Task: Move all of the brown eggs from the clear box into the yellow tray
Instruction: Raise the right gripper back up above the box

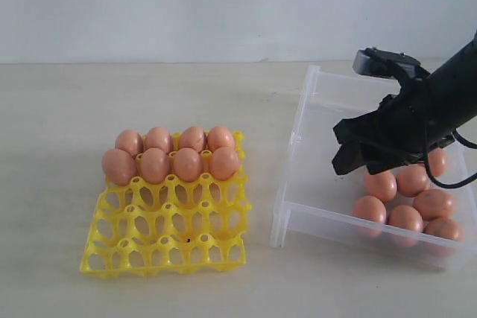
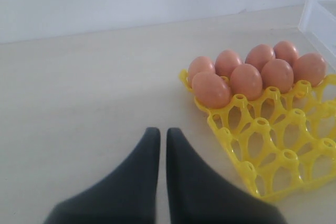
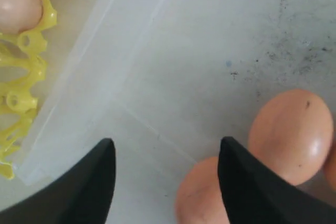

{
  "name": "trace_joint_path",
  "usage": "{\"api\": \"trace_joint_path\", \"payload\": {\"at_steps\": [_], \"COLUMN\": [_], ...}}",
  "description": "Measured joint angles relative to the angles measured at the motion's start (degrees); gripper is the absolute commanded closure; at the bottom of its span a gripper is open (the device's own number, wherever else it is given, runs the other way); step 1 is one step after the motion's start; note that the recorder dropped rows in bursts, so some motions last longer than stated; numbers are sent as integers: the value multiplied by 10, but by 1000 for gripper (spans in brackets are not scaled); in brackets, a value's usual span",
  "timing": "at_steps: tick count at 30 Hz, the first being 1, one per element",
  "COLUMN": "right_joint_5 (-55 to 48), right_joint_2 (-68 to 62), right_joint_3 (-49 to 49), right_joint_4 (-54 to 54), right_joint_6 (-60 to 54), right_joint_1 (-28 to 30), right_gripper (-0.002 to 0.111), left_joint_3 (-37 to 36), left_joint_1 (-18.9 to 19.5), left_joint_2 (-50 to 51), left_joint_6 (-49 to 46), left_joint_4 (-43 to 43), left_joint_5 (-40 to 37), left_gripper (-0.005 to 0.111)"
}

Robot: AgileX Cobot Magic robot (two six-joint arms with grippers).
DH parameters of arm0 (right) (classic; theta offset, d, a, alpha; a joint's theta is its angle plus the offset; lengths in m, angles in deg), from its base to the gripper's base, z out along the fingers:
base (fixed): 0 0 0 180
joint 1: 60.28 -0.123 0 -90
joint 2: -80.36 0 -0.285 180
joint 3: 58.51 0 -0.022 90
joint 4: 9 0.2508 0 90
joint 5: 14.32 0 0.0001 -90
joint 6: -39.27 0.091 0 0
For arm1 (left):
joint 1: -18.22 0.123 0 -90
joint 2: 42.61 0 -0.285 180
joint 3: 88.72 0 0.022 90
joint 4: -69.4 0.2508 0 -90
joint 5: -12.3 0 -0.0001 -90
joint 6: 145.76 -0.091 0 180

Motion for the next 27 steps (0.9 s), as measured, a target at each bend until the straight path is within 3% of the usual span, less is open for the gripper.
{"api": "trace_joint_path", "payload": {"at_steps": [3,5,9,20,24,27], "right_joint_5": [37,113,381,924,995,947], "right_joint_2": [0,-1,6,87,88,97], "right_joint_3": [0,2,61,225,233,220], "right_joint_4": [-90,-174,-203,-278,-298,-173], "right_joint_6": [-3,40,73,94,106,59], "right_joint_1": [-6,-23,-71,-159,-166,-179], "right_gripper": [82,90,91,91,91,91], "left_joint_3": [0,0,0,0,0,0], "left_joint_1": [0,0,0,0,0,0], "left_joint_2": [0,0,0,0,0,0], "left_joint_6": [0,0,0,0,0,0], "left_joint_4": [0,0,0,0,0,0], "left_joint_5": [0,0,0,0,0,0], "left_gripper": [103,103,103,103,103,103]}}
